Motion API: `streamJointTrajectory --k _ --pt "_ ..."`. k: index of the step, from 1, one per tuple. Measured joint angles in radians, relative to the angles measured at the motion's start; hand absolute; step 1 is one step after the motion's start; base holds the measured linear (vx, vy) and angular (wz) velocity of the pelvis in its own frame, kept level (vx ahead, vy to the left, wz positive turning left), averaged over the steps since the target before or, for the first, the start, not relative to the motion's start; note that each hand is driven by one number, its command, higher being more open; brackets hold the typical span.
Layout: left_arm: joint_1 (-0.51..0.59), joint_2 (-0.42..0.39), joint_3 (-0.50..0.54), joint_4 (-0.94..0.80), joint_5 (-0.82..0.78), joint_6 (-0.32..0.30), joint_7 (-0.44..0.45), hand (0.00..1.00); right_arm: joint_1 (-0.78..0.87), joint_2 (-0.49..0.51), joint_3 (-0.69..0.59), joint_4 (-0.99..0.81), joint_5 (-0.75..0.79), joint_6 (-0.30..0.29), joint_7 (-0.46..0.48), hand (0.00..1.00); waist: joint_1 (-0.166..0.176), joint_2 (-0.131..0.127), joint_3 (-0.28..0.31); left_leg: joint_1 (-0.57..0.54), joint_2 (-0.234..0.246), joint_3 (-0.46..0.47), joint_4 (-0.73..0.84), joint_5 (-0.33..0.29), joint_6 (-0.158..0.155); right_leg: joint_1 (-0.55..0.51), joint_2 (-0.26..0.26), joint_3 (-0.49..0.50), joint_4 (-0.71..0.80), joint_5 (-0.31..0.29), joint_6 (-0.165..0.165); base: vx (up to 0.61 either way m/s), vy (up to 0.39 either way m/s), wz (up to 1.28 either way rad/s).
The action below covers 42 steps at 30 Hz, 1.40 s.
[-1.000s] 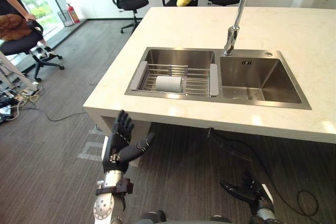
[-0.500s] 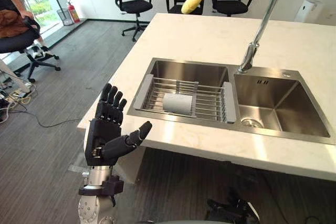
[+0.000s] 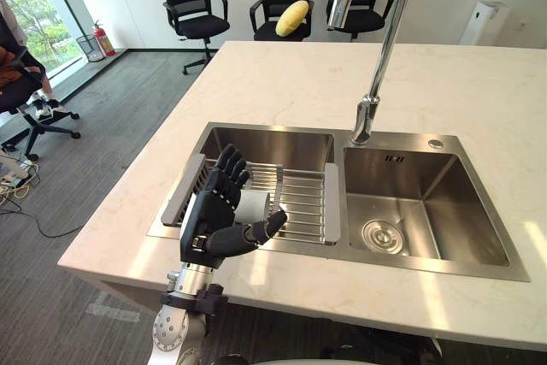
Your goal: Walk over to the sink, pick up the cup, carry it to the dishwasher, place the cup inside the dishwasher, then close the dishwasher door
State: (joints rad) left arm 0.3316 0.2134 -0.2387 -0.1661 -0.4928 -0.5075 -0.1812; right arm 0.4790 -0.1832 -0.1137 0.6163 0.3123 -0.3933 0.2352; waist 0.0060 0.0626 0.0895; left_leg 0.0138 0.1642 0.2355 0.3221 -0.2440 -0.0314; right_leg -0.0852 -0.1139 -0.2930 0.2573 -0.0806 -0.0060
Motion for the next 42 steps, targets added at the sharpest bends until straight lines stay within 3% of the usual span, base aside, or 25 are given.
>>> streamJointTrajectory --k 1,2,3,8,13,17,28,42 --pt "-0.003 -0.002 -0.001 0.000 0.000 -0.001 -0.005 1.00 -0.004 -0.002 -0.007 0.000 0.000 0.001 -0.001 1.00 -0.002 0.011 -0.006 0.006 -0.019 -0.029 -0.105 0.073 -0.007 -0.006 0.003 -0.001 0.001 0.008 0.016 0.17 0.130 -0.18" --pt "-0.004 0.001 0.000 0.007 0.000 -0.001 -0.005 1.00 -0.011 0.001 -0.011 0.013 0.000 0.012 0.000 1.00 0.000 0.015 -0.010 0.034 -0.037 -0.044 -0.155 0.116 -0.040 -0.003 0.001 0.017 -0.002 0.011 0.023 0.17 0.112 -0.08" --pt "-0.006 0.005 0.000 0.010 0.001 -0.001 -0.002 1.00 -0.017 0.003 -0.011 0.013 0.000 0.019 0.000 1.00 -0.008 0.015 -0.018 0.054 -0.054 -0.043 -0.204 0.135 -0.032 0.007 -0.002 0.014 -0.029 0.021 0.038 0.16 0.102 -0.07" --pt "-0.012 0.021 -0.002 0.015 0.007 0.000 0.026 1.00 -0.020 0.015 -0.011 0.013 -0.001 0.033 -0.011 1.00 -0.020 0.015 -0.020 0.079 -0.071 -0.044 -0.248 0.143 -0.021 0.037 -0.007 0.010 -0.075 0.037 0.054 0.05 0.062 0.04" --pt "-0.024 0.074 -0.004 0.051 0.260 0.000 0.166 1.00 -0.029 0.024 -0.002 0.025 -0.002 0.039 -0.013 1.00 -0.023 0.016 -0.021 0.098 -0.075 -0.042 -0.272 0.153 -0.021 0.059 0.001 0.009 -0.105 0.052 0.054 -0.01 0.000 0.00" --pt "-0.049 0.130 0.005 0.060 0.338 0.009 0.216 1.00 -0.039 0.023 0.009 0.040 -0.004 0.041 -0.011 1.00 -0.024 0.015 -0.021 0.121 -0.073 -0.038 -0.290 0.165 -0.024 0.072 0.005 0.012 -0.107 0.055 0.050 -0.05 -0.012 -0.03" --pt "-0.150 0.205 0.041 0.068 0.376 0.096 0.223 1.00 -0.040 0.024 0.042 0.045 -0.045 0.043 0.001 1.00 -0.047 0.009 -0.025 0.126 -0.062 -0.029 -0.300 0.174 -0.030 0.074 0.016 0.025 -0.124 0.068 0.045 -0.05 -0.021 -0.04" --pt "-0.341 0.315 0.044 0.284 0.441 0.219 0.226 1.00 -0.073 0.022 0.052 0.048 -0.070 0.088 0.029 1.00 -0.062 -0.004 -0.028 0.145 -0.062 0.012 -0.326 0.177 -0.036 0.060 0.031 0.060 -0.126 0.073 0.040 0.02 0.000 -0.08"
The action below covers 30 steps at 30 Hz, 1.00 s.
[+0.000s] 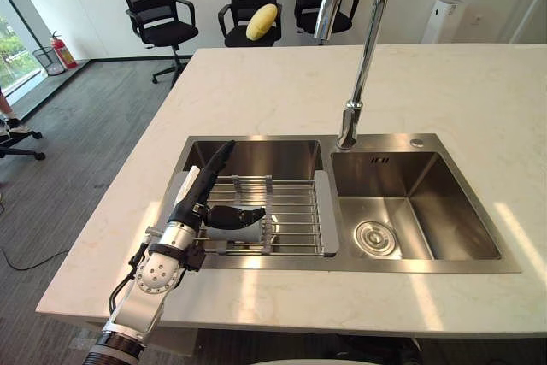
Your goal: Walk over to the sink, pick up the cup, carry it to the dishwasher, place the cup inside the dishwasher, then close the dishwasher door
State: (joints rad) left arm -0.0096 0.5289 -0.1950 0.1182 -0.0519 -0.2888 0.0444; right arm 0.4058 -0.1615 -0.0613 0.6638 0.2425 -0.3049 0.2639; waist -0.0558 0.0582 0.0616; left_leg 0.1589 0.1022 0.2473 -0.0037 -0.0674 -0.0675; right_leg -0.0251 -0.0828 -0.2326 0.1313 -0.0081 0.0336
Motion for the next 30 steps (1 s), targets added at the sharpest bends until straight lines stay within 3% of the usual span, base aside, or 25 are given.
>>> streamJointTrajectory --k 9,22,30 --pt "-0.051 0.080 0.033 0.051 0.043 0.015 -0.013 1.00 -0.009 -0.003 0.000 -0.001 -0.010 0.018 0.012 1.00 -0.001 -0.006 0.002 0.001 -0.002 0.009 -0.003 -0.001 -0.002 -0.007 -0.003 0.009 0.003 0.001 0.001 0.00 0.000 -0.03" --pt "-0.054 0.140 0.141 0.035 0.033 0.014 -0.143 1.00 -0.006 -0.010 -0.007 -0.001 -0.032 0.020 0.036 1.00 0.017 -0.012 -0.001 0.000 -0.005 -0.024 -0.002 0.008 -0.009 0.008 -0.014 -0.020 0.002 -0.003 0.003 -0.01 -0.006 0.06" --pt "-0.052 0.184 0.150 0.034 0.040 0.014 -0.203 1.00 -0.004 -0.010 -0.013 -0.001 -0.032 0.020 0.046 1.00 0.020 -0.017 -0.002 -0.009 -0.004 -0.045 -0.008 0.012 -0.012 0.009 -0.017 -0.040 -0.001 -0.005 0.004 -0.01 -0.014 0.07"
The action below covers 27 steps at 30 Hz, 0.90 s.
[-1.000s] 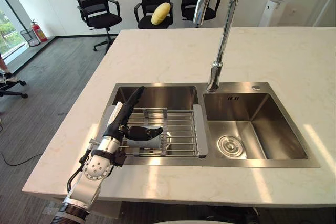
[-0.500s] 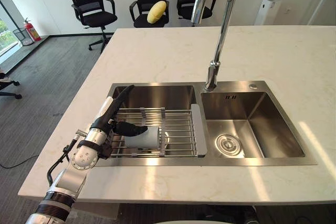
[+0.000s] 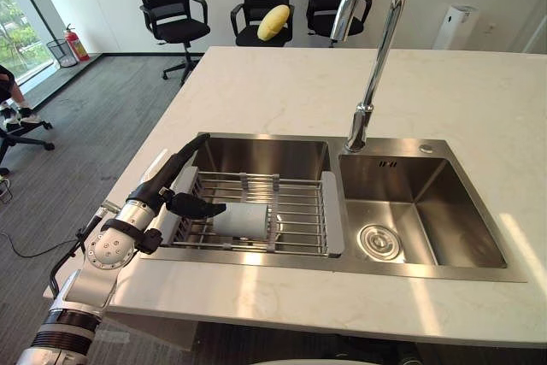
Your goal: Walk over to the sink, pick up the cup, carry it to the dishwasher, place the cup inside the dishwasher, then close the dishwasher door
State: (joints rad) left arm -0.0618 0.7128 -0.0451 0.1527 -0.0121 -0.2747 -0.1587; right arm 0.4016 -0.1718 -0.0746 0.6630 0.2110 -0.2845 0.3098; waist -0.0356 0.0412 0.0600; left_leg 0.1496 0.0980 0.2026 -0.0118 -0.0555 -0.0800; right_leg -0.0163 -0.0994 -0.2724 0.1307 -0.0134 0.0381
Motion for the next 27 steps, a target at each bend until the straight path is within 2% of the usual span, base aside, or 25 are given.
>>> streamJointTrajectory --k 10,18,27 --pt "0.002 0.055 0.005 -0.042 0.110 -0.016 -0.078 1.00 -0.002 -0.015 -0.011 0.001 0.000 0.000 0.011 1.00 0.009 0.000 0.000 0.000 -0.005 -0.004 -0.004 0.003 0.003 0.000 -0.003 -0.004 0.000 -0.001 0.001 0.00 0.000 0.00" --pt "0.003 0.138 0.005 -0.122 0.113 -0.025 -0.131 1.00 -0.006 -0.021 -0.034 0.024 0.001 0.000 0.022 1.00 0.016 0.002 -0.002 -0.001 -0.008 -0.016 -0.009 0.011 0.005 0.004 -0.007 -0.014 -0.009 -0.001 0.002 -0.03 -0.007 0.04" --pt "0.003 0.172 0.004 -0.155 0.130 -0.030 -0.237 1.00 -0.006 -0.022 -0.046 0.038 0.001 0.000 0.040 1.00 0.019 0.005 -0.004 0.002 -0.009 -0.027 -0.018 0.012 0.005 0.014 -0.008 -0.027 -0.013 0.002 0.004 0.01 -0.003 0.03"
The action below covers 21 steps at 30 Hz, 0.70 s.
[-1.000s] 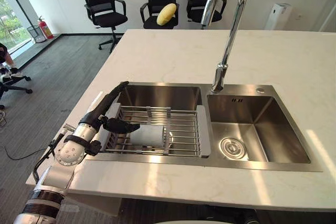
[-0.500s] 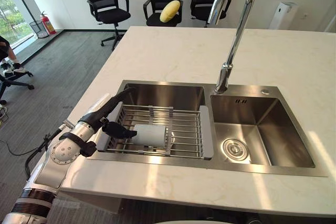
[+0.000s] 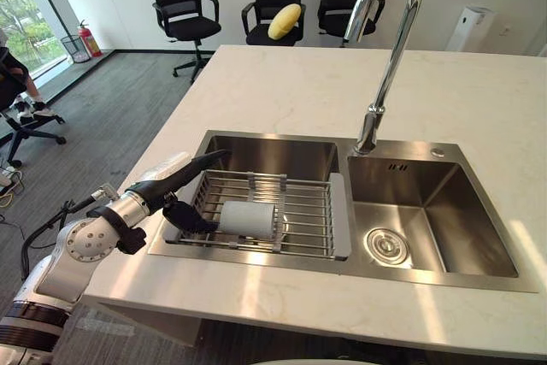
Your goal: Walk over to the sink, pick up the cup, carry it to the dishwasher, place the cup inside the dishwasher, then close the dishwasher door
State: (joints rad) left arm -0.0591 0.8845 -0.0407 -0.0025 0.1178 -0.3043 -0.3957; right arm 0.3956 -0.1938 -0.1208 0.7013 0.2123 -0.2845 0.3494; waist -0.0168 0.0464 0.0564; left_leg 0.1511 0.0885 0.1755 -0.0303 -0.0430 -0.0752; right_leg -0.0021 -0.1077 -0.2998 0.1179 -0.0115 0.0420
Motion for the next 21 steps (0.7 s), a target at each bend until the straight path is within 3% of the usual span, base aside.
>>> streamJointTrajectory --k 11,21 --pt "0.000 0.000 -0.066 -0.030 0.070 0.000 0.000 1.00 -0.020 -0.001 -0.001 0.022 0.001 0.000 -0.001 1.00 -0.003 0.001 -0.001 0.000 0.001 -0.003 0.000 0.003 -0.004 0.003 0.000 -0.003 -0.001 0.000 0.000 0.00 0.000 0.00" --pt "-0.001 -0.005 -0.130 -0.031 0.110 0.020 0.002 1.00 -0.029 -0.002 0.001 0.028 0.001 0.000 -0.002 1.00 -0.026 0.001 -0.001 0.008 0.003 0.012 -0.002 -0.001 -0.010 0.002 0.003 0.011 -0.001 0.001 0.000 0.00 0.000 -0.04"
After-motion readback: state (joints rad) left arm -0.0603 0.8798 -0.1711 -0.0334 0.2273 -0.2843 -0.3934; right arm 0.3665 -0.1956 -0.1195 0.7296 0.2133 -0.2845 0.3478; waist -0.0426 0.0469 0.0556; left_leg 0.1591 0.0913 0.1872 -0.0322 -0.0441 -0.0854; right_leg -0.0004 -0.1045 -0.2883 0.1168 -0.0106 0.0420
